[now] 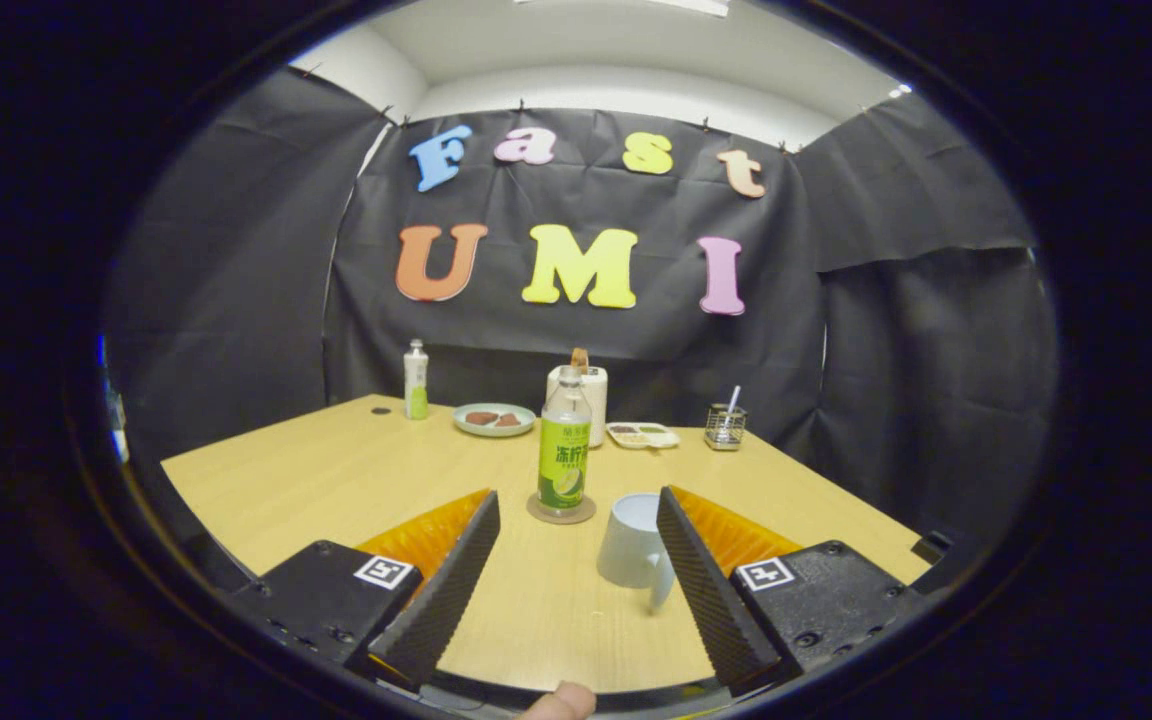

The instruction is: Take the bottle from table, then pour the juice into the cup, finally place the bottle on the coaster

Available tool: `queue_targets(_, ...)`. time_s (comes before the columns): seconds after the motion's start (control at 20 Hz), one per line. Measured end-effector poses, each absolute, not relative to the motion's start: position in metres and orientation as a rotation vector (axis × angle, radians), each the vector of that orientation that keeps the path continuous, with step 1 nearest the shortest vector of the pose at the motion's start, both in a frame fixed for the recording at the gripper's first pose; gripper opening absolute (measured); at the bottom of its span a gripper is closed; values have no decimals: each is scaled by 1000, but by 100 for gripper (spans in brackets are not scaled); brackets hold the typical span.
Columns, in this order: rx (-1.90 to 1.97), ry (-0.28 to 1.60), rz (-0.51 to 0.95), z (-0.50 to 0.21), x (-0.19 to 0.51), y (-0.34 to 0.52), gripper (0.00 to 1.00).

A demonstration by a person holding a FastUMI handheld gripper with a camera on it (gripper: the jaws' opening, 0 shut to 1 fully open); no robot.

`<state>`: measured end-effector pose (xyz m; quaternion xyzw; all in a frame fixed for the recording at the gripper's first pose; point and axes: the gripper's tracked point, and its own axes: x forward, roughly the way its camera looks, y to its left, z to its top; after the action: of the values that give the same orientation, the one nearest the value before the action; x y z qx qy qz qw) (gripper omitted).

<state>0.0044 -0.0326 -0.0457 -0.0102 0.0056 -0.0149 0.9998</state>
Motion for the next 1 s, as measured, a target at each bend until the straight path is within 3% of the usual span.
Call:
queue_targets(0.55,8,-79,-59,-55,-70,-66,100)
queue_targets(1.0,7,-79,-83,-55,-74,-70,100)
